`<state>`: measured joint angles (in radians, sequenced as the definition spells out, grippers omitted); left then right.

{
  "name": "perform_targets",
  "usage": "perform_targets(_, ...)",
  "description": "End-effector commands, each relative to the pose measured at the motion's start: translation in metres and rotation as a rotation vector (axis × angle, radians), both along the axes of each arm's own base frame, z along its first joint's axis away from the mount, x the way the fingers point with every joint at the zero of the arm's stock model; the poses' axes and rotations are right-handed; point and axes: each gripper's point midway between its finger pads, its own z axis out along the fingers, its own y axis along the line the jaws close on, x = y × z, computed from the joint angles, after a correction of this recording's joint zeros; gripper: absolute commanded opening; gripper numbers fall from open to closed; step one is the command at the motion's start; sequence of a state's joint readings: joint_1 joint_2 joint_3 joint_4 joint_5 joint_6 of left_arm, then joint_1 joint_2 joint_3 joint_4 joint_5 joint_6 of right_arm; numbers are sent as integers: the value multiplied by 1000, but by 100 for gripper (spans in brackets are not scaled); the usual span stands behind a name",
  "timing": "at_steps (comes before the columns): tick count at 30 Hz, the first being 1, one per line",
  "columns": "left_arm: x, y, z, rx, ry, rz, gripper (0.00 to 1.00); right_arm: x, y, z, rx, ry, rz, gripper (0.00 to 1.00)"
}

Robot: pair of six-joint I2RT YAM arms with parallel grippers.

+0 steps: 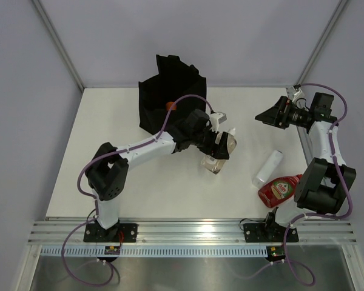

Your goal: Place the personal care products into the canvas bag

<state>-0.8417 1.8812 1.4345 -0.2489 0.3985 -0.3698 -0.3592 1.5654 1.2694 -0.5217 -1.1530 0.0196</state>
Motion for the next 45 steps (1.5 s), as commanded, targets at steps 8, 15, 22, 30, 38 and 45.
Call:
perform_targets(8, 42, 4, 239, -503, -298, 37, 0, -9, 2, 19, -13, -48, 7, 99)
perform_targets(15, 102, 54, 331, -625, -454, 220, 0, -10, 3, 18, -12, -40, 8, 99)
perform_targets(22, 152, 112, 392, -749, -528, 333, 0, -9, 1, 14, -31, -51, 10, 100)
perform_targets(30, 229, 172, 334, -486, -638, 537, 0, -7, 0, 12, -35, -46, 7, 99)
perform_targets(38, 260, 189, 242, -149, -663, 537, 0, -8, 0, 9, -49, -46, 17, 99)
perform_targets(45, 252, 180, 176, 59, -610, 471, 4, -15, 1, 8, -104, -104, 63, 99)
